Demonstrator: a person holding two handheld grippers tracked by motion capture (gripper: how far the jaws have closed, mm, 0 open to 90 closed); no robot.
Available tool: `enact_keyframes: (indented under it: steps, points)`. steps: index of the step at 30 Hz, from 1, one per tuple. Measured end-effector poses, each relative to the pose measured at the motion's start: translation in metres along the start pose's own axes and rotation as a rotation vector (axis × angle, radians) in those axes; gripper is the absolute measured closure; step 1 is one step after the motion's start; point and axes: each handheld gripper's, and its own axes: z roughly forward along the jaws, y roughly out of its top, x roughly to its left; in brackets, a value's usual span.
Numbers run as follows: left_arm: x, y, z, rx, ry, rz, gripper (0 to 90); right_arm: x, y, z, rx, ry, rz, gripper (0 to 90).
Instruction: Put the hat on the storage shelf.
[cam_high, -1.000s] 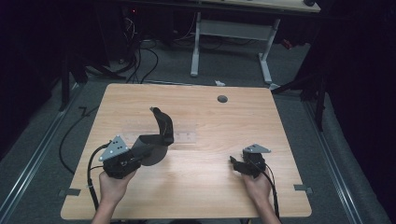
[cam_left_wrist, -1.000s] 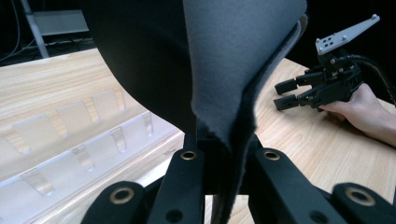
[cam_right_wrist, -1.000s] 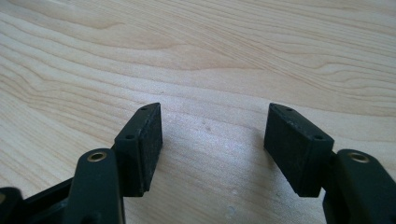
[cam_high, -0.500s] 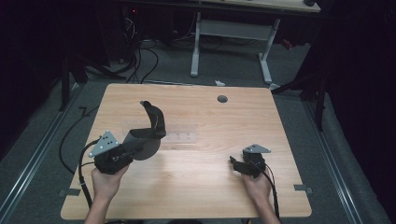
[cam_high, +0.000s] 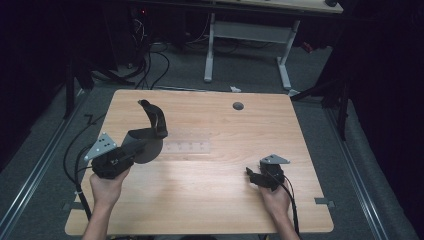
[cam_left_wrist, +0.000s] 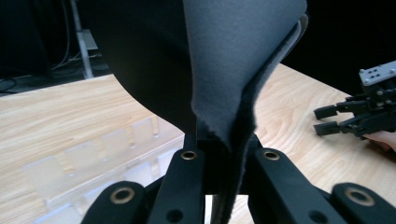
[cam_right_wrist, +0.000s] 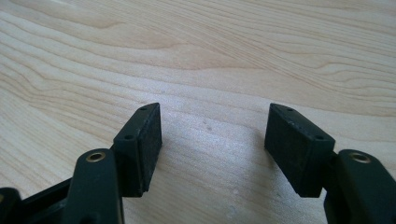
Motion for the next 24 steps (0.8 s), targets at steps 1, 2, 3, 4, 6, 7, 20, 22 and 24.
enact_keyframes:
  steps: [1, 2, 3, 4, 6, 7, 20, 22, 24]
  points:
    - [0.001, 0.001, 0.000, -0.003, 0.004, 0.000, 86.3, 0.000, 0.000, 0.000, 0.000, 0.000, 0.000, 36.9]
    - [0.002, 0.003, 0.001, -0.007, 0.007, 0.002, 86.3, 0.000, 0.000, 0.000, 0.000, 0.000, 0.000, 36.9]
    - [0.004, 0.004, 0.001, -0.013, 0.011, 0.002, 86.3, 0.000, 0.000, 0.000, 0.000, 0.000, 0.001, 36.9]
    - [0.005, 0.006, 0.001, -0.018, 0.015, 0.002, 86.3, 0.000, 0.000, 0.000, 0.000, 0.000, 0.000, 36.9]
    - [0.007, 0.008, 0.002, -0.027, 0.026, 0.009, 86.3, 0.000, 0.000, 0.000, 0.000, 0.000, 0.000, 36.9]
    - [0.008, 0.010, 0.002, -0.028, 0.030, 0.011, 86.3, 0.000, 0.000, 0.000, 0.000, 0.000, 0.001, 36.9]
    - [0.029, 0.021, 0.010, -0.062, 0.099, 0.047, 86.3, 0.000, 0.000, 0.000, 0.001, 0.001, -0.001, 36.2]
    - [0.034, 0.022, 0.012, -0.065, 0.110, 0.047, 86.4, 0.000, 0.000, 0.000, 0.000, 0.002, -0.002, 36.1]
    - [0.038, 0.022, 0.014, -0.069, 0.115, 0.053, 86.3, 0.000, 0.000, 0.000, 0.001, 0.002, -0.002, 36.0]
